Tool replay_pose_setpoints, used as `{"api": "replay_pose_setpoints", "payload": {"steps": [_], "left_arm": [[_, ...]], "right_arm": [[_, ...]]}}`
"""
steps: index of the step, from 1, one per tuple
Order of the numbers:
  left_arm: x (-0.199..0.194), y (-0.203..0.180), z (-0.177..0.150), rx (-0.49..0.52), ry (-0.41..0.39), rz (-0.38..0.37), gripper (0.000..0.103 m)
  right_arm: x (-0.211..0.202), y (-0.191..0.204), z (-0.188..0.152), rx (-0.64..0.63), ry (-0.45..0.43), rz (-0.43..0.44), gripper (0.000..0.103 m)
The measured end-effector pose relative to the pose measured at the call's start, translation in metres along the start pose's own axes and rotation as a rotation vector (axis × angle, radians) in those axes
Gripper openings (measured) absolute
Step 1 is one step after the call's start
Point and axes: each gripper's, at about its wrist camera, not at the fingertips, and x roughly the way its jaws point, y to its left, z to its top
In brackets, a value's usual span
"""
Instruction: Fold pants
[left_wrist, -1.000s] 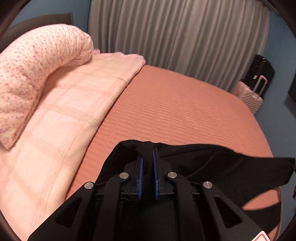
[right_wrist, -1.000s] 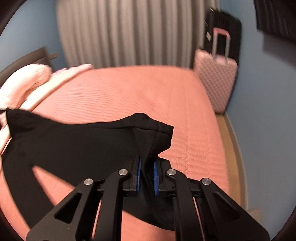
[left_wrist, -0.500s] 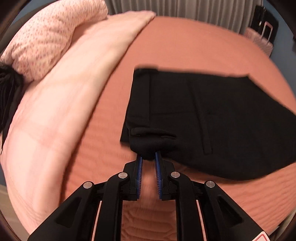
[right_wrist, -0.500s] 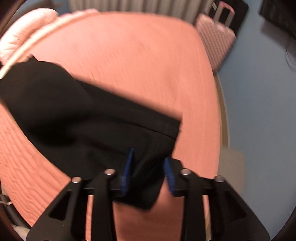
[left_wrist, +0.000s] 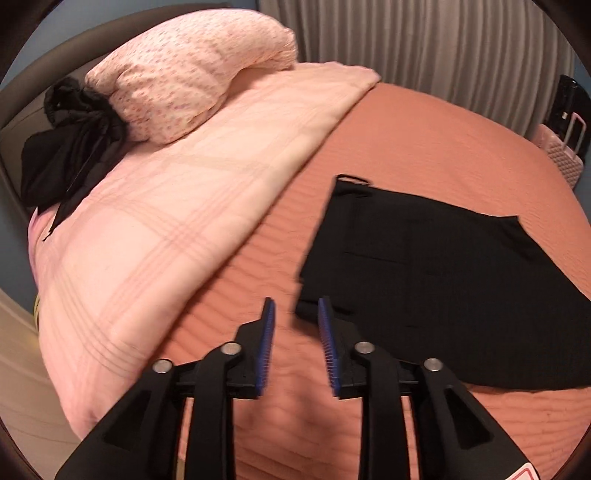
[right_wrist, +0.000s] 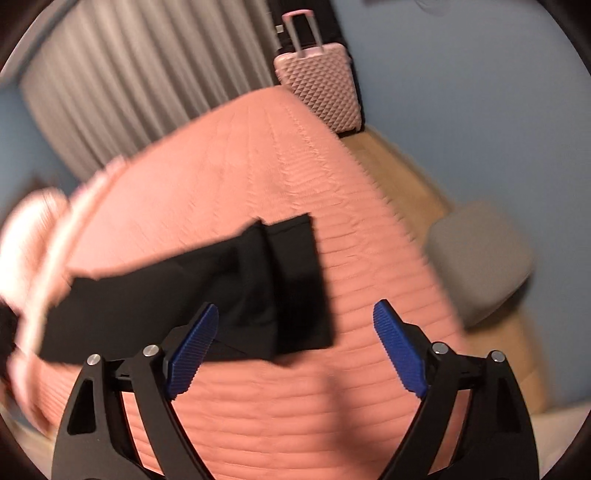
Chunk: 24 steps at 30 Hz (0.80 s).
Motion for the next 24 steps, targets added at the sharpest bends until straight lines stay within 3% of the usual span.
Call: {"api": "replay_pose_setpoints", "payload": {"steps": [2,5,8,11,13,14,15,17,19,20,22,24], "left_arm": [[-0.006,-0.034,-0.007,0.03,-0.012,0.039,0.047],[-0.006,-0.086,-0.02,0.101,0.002,0.047,0.047],[-0.002,-0.128,-0.031,0.132,0.032,-0.011,0.048],[-0.007,-0.17,-0.04,0.161,0.048,-0.076,0.047],[-0.013,-0.2,-0.042,0.196,0.037,-0.089,0.048],[-0.016,-0.215,-0.042,0.215,0.03,-0.095,0.048],[-0.019,-0.227,-0.04,0.234,0.025,-0.094,0.048],[-0.029,-0.25,-0.035,0.287,0.001,-0.103,0.048],[-0.042,-0.27,-0.03,0.353,-0.04,-0.127,0.055],[-0.046,-0.277,-0.029,0.376,-0.056,-0.13,0.065],[-0.049,-0.294,-0.031,0.431,-0.085,-0.126,0.07],[-0.042,-0.314,-0.038,0.484,-0.088,-0.11,0.07]], "right_arm": [[0.013,0.005,0.012,0.045,0.022,0.009,0.09],[0.022,0.023,0.031,-0.025,0.016,-0.008,0.09],[0.047,0.043,0.048,-0.16,0.079,-0.067,0.092],[0.089,0.061,0.053,-0.276,0.213,-0.078,0.091],[0.117,0.075,0.05,-0.382,0.296,-0.099,0.055],[0.12,0.083,0.051,-0.433,0.312,-0.12,0.024],[0.111,0.099,0.056,-0.508,0.283,-0.109,0.016],[0.068,0.128,0.062,-0.632,0.136,-0.037,0.012],[0.003,0.15,0.062,-0.768,-0.042,0.044,0.012],[-0.019,0.155,0.054,-0.869,-0.103,0.02,0.012],[-0.029,0.14,0.032,-1.003,-0.148,-0.081,0.017],[-0.001,0.096,0.016,-0.956,0.019,-0.2,0.075]]}}
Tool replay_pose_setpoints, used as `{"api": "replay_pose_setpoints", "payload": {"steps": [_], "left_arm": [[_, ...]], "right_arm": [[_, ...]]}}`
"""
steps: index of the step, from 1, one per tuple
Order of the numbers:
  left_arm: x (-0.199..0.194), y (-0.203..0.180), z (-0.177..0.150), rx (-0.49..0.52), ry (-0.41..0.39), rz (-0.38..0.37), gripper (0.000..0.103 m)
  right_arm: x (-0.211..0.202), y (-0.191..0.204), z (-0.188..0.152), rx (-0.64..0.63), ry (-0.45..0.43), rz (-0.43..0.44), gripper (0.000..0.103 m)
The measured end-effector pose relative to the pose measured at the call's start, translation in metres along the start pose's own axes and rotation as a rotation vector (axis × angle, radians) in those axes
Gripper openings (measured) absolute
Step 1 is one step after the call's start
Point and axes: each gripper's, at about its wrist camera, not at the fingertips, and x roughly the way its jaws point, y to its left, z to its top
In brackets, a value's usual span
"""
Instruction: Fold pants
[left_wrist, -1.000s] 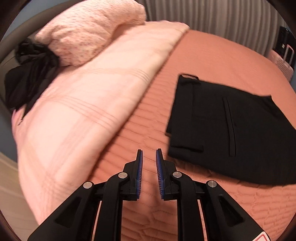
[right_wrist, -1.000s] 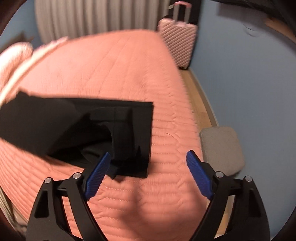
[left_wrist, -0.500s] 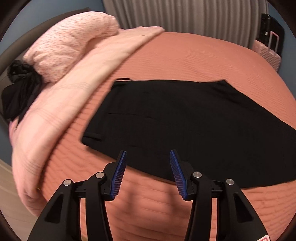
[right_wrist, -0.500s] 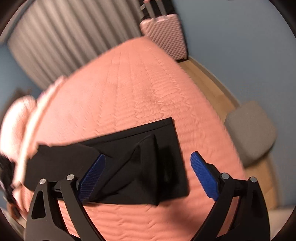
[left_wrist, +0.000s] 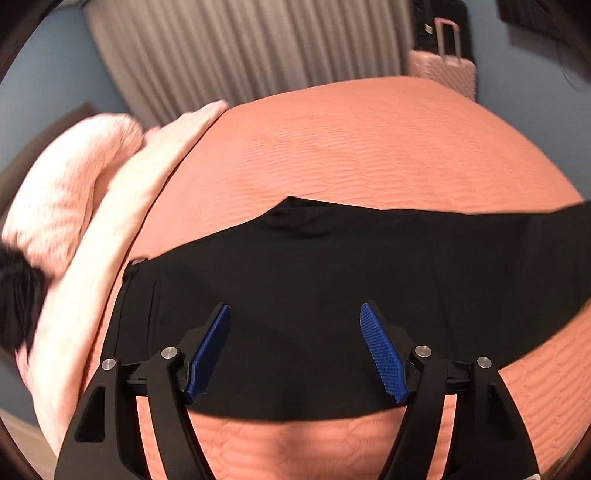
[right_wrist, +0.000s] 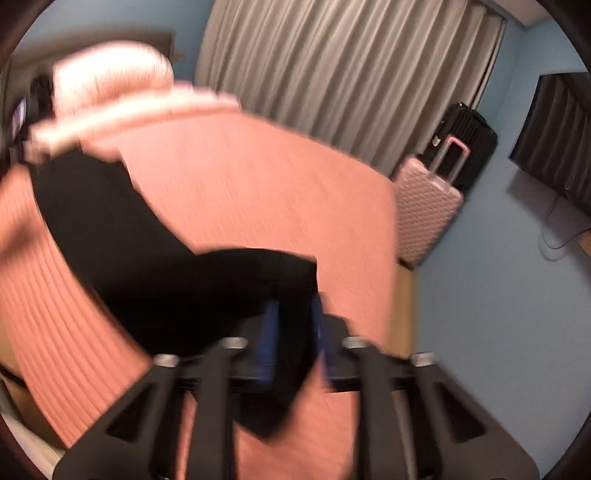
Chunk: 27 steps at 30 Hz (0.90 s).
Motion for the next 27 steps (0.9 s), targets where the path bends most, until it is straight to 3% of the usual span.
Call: {"api": "replay_pose_setpoints", "payload": {"steps": [1,2,3,5,8,10,16,17,18,19,20,23,24,25,27], "left_arm": [[0.003,-0.006,0.0,0.014,0.014,0.001,0.07],[0.007,-0.012,0.0,0.022,0.03,-0.001,0.07],[0.01,-0.019,-0.001,0.029,0.045,0.001,0.07],[0.009,-0.032,-0.003,0.054,0.043,0.003,0.07],[0.01,-0.042,-0.006,0.078,0.049,-0.012,0.07],[0.011,-0.051,-0.005,0.088,0.054,-0.016,0.07],[0.001,-0.071,0.006,0.073,0.028,-0.033,0.071],[0.001,-0.071,0.007,0.074,0.033,-0.029,0.072],[0.003,-0.071,0.006,0.079,0.04,-0.015,0.073],[0.004,-0.071,0.005,0.086,0.046,-0.003,0.073],[0.005,-0.072,0.003,0.093,0.052,0.012,0.073],[0.015,-0.056,-0.001,0.089,0.07,0.045,0.073],[0.023,-0.049,-0.003,0.073,0.083,0.049,0.073],[0.032,-0.043,-0.004,0.062,0.099,0.054,0.073],[0.048,-0.036,-0.008,0.054,0.121,0.083,0.073]], "right_arm": [[0.023,0.001,-0.033,0.001,0.149,-0.036,0.079],[0.033,0.003,-0.055,-0.011,0.224,-0.049,0.078],[0.038,0.004,-0.078,-0.005,0.274,-0.066,0.078],[0.033,-0.004,-0.104,0.153,0.3,-0.072,0.078],[0.015,-0.014,-0.092,0.358,0.193,-0.016,0.08],[0.021,-0.021,-0.07,0.433,0.153,0.019,0.097],[0.113,-0.042,-0.021,0.535,0.209,0.072,0.098],[0.133,-0.042,-0.017,0.553,0.228,0.108,0.092],[0.139,-0.042,-0.013,0.548,0.244,0.135,0.046],[0.146,-0.037,-0.009,0.515,0.277,0.143,0.032],[0.142,-0.036,0.0,0.471,0.241,0.13,0.026],[0.114,-0.052,0.021,0.494,0.089,0.102,0.022],[0.113,-0.055,0.024,0.479,0.061,0.077,0.029],[0.123,-0.053,0.023,0.442,0.105,-0.011,0.035],[0.149,-0.047,0.02,0.383,0.303,-0.156,0.036]]}}
